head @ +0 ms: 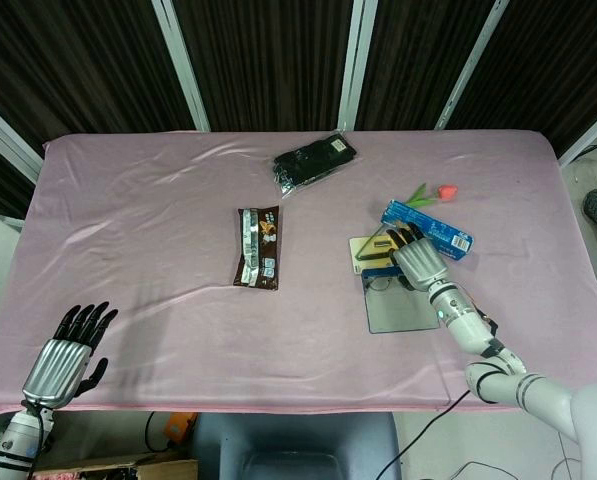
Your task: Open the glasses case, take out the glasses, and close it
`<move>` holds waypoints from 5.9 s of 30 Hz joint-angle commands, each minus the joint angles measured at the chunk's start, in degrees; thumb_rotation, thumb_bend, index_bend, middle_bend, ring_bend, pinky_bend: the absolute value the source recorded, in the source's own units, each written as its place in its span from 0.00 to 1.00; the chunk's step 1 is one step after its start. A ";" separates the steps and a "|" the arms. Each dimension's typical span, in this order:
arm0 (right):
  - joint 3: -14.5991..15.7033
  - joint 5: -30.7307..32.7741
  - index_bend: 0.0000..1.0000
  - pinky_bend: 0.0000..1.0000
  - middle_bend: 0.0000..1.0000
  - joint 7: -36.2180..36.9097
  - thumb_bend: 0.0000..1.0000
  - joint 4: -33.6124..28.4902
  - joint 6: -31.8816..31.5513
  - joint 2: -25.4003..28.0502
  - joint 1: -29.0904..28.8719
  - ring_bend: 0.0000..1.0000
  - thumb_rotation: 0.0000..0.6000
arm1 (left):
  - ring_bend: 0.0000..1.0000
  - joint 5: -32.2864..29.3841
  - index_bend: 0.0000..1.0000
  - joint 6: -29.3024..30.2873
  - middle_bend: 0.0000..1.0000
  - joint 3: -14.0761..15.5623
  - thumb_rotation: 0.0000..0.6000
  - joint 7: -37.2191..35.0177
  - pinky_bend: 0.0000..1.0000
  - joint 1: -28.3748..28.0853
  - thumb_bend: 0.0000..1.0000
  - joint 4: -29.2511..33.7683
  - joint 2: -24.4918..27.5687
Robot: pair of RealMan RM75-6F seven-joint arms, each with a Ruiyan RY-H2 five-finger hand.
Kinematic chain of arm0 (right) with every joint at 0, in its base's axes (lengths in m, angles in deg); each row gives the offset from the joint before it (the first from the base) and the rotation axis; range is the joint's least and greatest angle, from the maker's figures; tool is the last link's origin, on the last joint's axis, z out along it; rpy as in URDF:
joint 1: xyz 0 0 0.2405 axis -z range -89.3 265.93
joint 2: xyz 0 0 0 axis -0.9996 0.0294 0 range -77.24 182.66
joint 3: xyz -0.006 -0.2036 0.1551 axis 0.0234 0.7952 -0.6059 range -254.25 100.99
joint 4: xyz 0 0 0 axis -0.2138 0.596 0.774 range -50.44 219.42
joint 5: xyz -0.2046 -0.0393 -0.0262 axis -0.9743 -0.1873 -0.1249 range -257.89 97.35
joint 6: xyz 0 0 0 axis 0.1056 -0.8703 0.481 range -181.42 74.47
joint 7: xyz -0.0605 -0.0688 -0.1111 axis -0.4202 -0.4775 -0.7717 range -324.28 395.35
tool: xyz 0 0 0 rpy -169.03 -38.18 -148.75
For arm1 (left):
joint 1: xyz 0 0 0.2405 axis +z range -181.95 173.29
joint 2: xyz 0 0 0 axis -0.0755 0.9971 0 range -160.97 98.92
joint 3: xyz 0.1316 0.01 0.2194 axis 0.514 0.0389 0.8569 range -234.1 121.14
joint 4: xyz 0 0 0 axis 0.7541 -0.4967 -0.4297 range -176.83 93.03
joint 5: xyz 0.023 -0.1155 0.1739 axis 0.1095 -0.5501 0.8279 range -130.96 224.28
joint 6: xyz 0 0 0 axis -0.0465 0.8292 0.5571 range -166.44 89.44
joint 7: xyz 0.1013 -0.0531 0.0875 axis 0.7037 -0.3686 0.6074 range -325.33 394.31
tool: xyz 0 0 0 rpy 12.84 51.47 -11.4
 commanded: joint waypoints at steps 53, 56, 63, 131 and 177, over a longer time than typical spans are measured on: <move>2.84 -15.04 0.70 0.00 0.19 13.04 0.51 19.35 -26.74 -14.22 5.98 0.14 1.00 | 0.00 0.26 0.00 0.16 0.00 0.18 1.00 0.24 0.00 -0.13 0.42 -0.36 -0.36; 2.48 -14.97 0.70 0.00 0.19 13.49 0.51 20.56 -26.96 -14.78 5.95 0.14 1.00 | 0.00 0.22 0.00 0.05 0.00 0.19 1.00 0.26 0.00 -0.16 0.42 -0.34 -0.36; 0.75 -14.15 0.71 0.00 0.19 13.45 0.51 23.97 -27.81 -16.55 5.37 0.14 1.00 | 0.00 0.16 0.00 -0.04 0.00 0.17 1.00 0.24 0.00 -0.22 0.42 -0.36 -0.34; 4.30 -8.83 0.59 0.00 0.02 -0.12 0.39 -16.15 -16.71 6.38 12.00 0.00 1.00 | 0.00 0.16 0.00 -0.09 0.00 0.56 1.00 0.84 0.00 -0.09 0.42 0.25 -0.21; 3.48 -8.25 0.66 0.00 0.06 2.85 0.49 -6.03 -11.10 -2.48 9.37 0.00 1.00 | 0.00 0.73 0.00 0.11 0.00 0.49 1.00 -0.18 0.00 -0.22 0.42 -0.15 0.05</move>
